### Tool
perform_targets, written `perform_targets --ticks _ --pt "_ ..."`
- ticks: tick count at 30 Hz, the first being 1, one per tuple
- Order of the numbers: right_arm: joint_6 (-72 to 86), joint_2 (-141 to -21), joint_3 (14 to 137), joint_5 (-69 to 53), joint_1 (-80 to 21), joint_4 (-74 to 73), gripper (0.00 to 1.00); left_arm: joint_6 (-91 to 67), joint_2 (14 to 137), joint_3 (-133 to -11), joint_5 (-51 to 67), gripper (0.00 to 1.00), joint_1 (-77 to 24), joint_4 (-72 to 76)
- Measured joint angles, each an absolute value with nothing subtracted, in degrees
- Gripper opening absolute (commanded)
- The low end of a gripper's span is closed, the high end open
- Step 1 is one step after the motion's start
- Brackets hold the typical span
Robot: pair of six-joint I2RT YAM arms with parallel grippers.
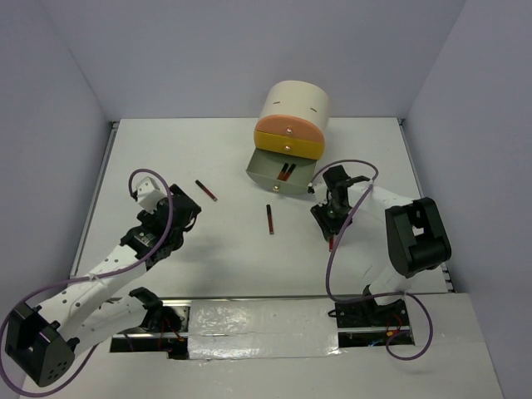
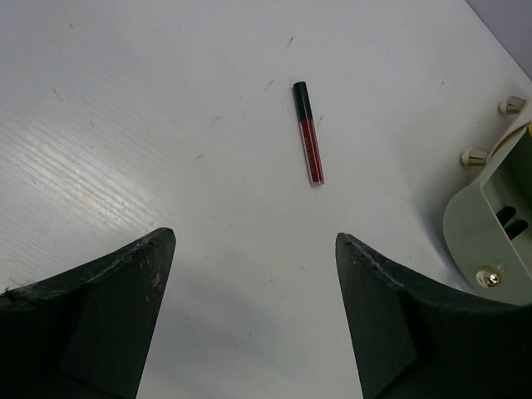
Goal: Organize the makeup
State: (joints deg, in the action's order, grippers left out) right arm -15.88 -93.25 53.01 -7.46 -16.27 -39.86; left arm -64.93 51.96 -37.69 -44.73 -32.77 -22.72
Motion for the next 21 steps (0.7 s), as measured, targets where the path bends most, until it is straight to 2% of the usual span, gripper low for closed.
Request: perform_targets --ticks 2,6,9,13,17,21 --pt "-15.9 -93.32 53.12 -7.22 -16.34 -39.72 0.5 -64.77 51.96 -37.69 -44.71 0.91 -32.77 -22.7" --pt "-16.32 -93.54 53.19 -6.37 -16.36 -39.59 0.41 -64.29 51.86 -37.45 -44.49 0.96 -32.77 -21.5" --pt "-17.04 -93.56 53.01 -5.74 -16.45 -39.18 0.32 -64.12 50.81 -35.7 -43.62 0.95 -32.77 -19.49" --pt "-18.85 -92.31 51.59 -4.71 -17.56 -37.8 0.24 -62.57 48.8 -32.14 -41.25 0.92 -32.77 -15.05" --pt "-21.37 -89.89 49.45 -6.61 -19.07 -37.01 0.13 -60.86 48.53 -29.95 -38.68 0.86 -32.77 -11.44" --pt "-24.36 -86.76 49.23 -10.44 -19.77 -37.3 0.07 -59.27 48.51 -29.61 -36.93 0.8 -32.75 -8.62"
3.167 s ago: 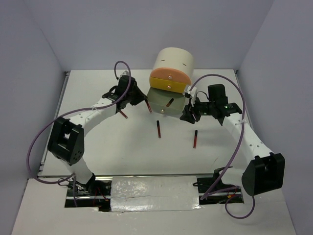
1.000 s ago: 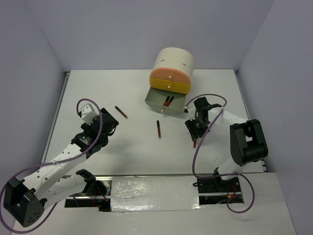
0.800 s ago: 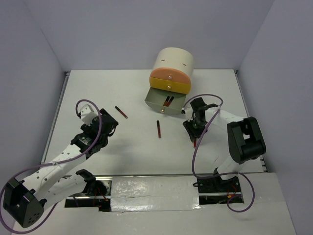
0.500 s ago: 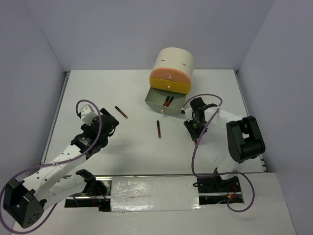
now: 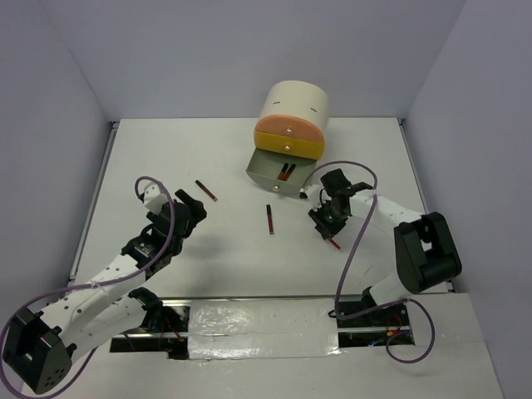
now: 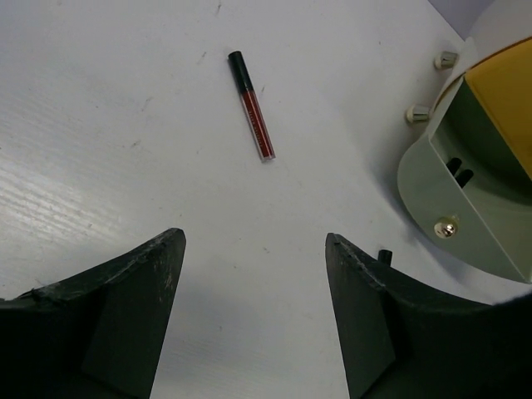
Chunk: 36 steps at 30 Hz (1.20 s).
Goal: Organize the makeup
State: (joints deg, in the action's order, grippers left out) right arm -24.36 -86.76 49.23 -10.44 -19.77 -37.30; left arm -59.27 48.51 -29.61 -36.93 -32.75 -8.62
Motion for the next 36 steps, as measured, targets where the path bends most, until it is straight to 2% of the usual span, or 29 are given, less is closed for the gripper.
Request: perform_targets --ticks 7,15,21,28,31,32,35,36 --pt "-30.59 -83.07 58.13 -20.8 -20.4 -41.67 0.05 -58.15 48.51 -28.27 -33.74 0.72 -31.77 -4.54" --pt "-36.73 -81.91 76.09 -26.04 -22.0 -39.2 0.06 -56.86 48.75 -27.24 -28.62 0.8 -30.26 -2.33" --pt "-38.39 -91.24 87.92 -24.29 -22.0 -32.84 0.14 -56.71 49.39 -27.22 -26.35 0.81 -29.8 -1.23" --pt "-38.63 -103.15 89.49 -21.28 -22.0 -30.15 0.19 -55.86 51.03 -27.22 -24.93 0.81 -28.64 -1.58" --pt "-38.76 -105.82 89.49 -20.1 -22.0 -30.06 0.27 -55.75 51.92 -27.22 -23.97 0.82 -27.7 -1.98" --pt "-38.85 -106.3 89.47 -19.84 -22.0 -30.06 0.36 -55.75 52.25 -27.22 -23.64 0.82 -27.38 -1.98" --pt "-39.05 -106.37 89.47 -19.27 -22.0 -29.91 0.51 -55.81 53.56 -27.27 -22.74 0.82 -26.24 -2.04" --pt "-39.11 -106.28 89.47 -19.27 -22.0 -29.71 0.52 -55.86 54.13 -27.42 -22.59 0.81 -25.87 -2.2"
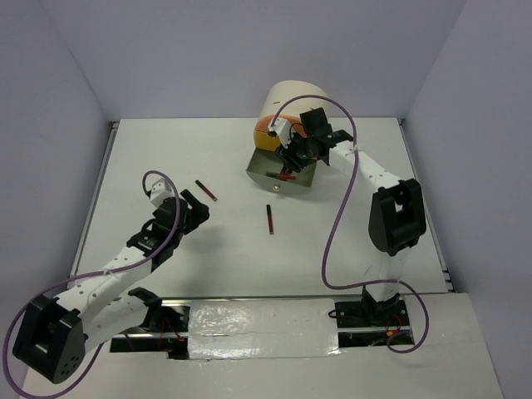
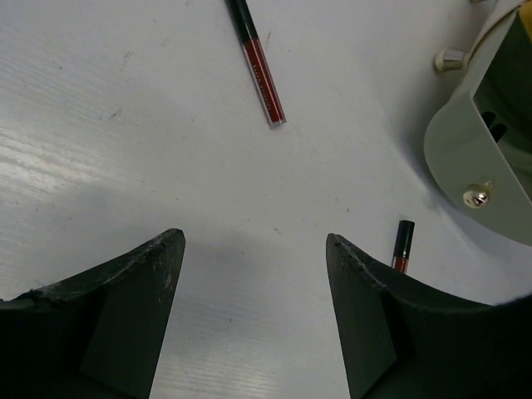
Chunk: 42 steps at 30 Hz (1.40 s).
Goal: Organize the makeup
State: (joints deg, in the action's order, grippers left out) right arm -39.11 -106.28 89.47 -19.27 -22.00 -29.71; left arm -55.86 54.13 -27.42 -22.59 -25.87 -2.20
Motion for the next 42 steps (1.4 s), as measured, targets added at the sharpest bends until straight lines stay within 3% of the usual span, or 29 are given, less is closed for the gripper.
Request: perform_targets --ticks 6,9,10,14,24,33,42 --pt "-39.92 -105.86 88.75 -20.38 -22.0 -29.91 0.67 -57.01 61.19 -30.76 -21.19 0.71 -22.57 -3.11" --pt "-40.07 -104.47 88.42 -21.69 -21.98 -31.2 0.85 -57.52 66.48 -34.3 -20.01 0.63 -20.84 -3.2" --pt "-40.05 -103.5 88.14 -22.15 -21.98 -31.22 0.99 -57.47 68.49 -35.88 -19.62 0.58 -20.4 -3.25" --pt "-39.27 -97.43 86.21 -25.85 -21.87 -31.55 0.99 -57.65 77.56 -43.94 -18.55 0.54 -19.22 -4.97" --pt "-34.5 -81.84 79.37 -33.87 -21.56 -30.37 0.99 -60.47 103.37 -70.17 -17.08 0.62 -17.15 -19.4" --pt "-32.18 -80.6 75.11 -34.79 -19.22 -29.98 1.0 -61.67 113.1 -81.76 -18.2 0.66 -16.45 -31.03" --pt "-30.26 -80.53 74.43 -34.94 -17.56 -28.99 1.0 -61.47 117.34 -85.52 -18.39 0.6 -15.53 -34.04"
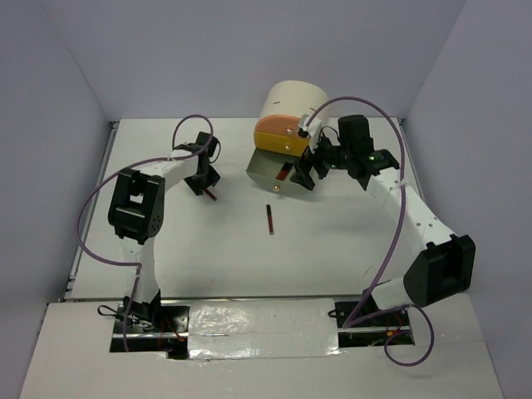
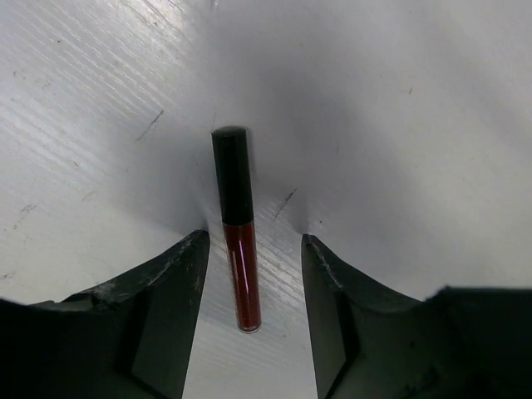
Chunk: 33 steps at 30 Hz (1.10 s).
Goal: Organize the makeup
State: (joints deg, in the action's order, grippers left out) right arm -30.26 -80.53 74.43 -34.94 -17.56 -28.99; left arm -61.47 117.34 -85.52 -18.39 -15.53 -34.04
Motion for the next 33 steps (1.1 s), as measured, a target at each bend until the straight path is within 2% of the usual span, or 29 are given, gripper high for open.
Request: perform_targets --ticks 6,10,14,22,24,33 --pt "-29.12 -80.27 73.45 -35.03 -17.45 -28.12 1.0 -60.95 118.15 -86.63 -18.59 0.49 -14.96 -35.03" --pt "-28.77 -80.01 73.12 -35.14 -17.45 -27.75 1.0 -59.7 118.54 -87.09 -18.81 0.38 -14.72 -35.66" --pt "-28.36 -79.4 72.62 -35.29 -17.45 -27.64 1.0 -58.13 118.98 -87.79 -19.31 0.34 -14.7 -36.56" --pt "-28.16 -77.91 71.64 -35.35 -17.37 -27.38 1.0 -55.0 117.49 -85.65 -19.07 0.03 -14.74 -34.81" --pt "-28.14 -77.84 71.57 -35.27 -17.37 -27.44 1.0 -53.47 115.59 -82.89 -18.79 0.0 -14.79 -33.12" --pt "-28.21 -77.43 69.3 -34.7 -17.1 -27.7 1.0 -45.74 98.13 -72.66 -16.25 0.0 -20.1 -28.21"
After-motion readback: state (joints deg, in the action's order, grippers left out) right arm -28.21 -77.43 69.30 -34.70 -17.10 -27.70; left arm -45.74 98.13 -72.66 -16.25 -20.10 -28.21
